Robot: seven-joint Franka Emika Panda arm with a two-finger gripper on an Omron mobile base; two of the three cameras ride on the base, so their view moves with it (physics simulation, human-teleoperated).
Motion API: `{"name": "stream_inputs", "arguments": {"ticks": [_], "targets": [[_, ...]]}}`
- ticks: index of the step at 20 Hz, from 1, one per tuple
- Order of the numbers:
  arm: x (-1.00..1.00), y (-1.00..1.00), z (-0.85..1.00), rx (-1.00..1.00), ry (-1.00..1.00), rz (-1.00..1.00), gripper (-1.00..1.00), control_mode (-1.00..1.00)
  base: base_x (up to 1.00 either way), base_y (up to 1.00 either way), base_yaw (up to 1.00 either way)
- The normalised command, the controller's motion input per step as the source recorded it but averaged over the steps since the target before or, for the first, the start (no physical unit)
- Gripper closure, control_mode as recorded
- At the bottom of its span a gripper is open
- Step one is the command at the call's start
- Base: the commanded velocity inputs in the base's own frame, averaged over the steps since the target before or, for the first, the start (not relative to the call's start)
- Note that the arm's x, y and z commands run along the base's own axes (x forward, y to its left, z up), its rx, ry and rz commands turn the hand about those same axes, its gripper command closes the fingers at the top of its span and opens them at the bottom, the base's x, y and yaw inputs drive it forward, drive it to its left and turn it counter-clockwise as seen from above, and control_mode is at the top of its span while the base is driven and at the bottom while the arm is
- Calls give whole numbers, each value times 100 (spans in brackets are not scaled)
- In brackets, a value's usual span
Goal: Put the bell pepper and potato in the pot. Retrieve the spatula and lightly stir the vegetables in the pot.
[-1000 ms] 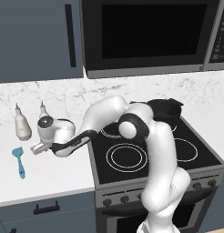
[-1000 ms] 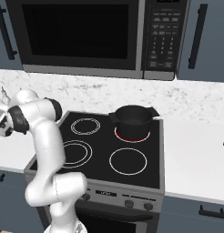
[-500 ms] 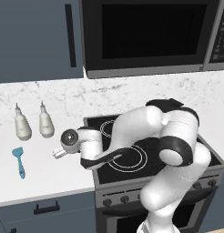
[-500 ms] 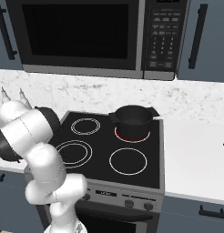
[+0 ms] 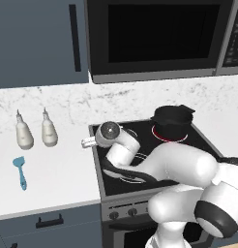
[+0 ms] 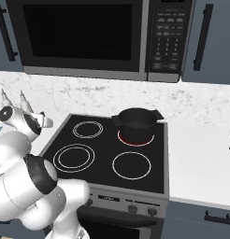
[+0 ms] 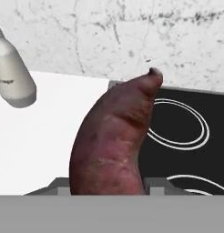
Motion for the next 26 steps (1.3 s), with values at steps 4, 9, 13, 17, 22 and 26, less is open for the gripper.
{"name": "stream_inputs", "arguments": {"ticks": [4, 9, 13, 17, 22, 26], "targets": [[0, -76, 52, 0, -3, -15, 100, -100, 0, 0, 0], [0, -66, 35, 0, 0, -14, 100, -100, 0, 0, 0], [0, -66, 10, 0, 0, -11, 100, -100, 0, 0, 0], [0, -67, 0, 0, -3, -8, 100, -100, 0, 0, 0], [0, -65, 27, 0, -8, -7, 100, -100, 0, 0, 0], [0, -44, 50, 2, -6, -4, 100, -100, 0, 0, 0]]}}
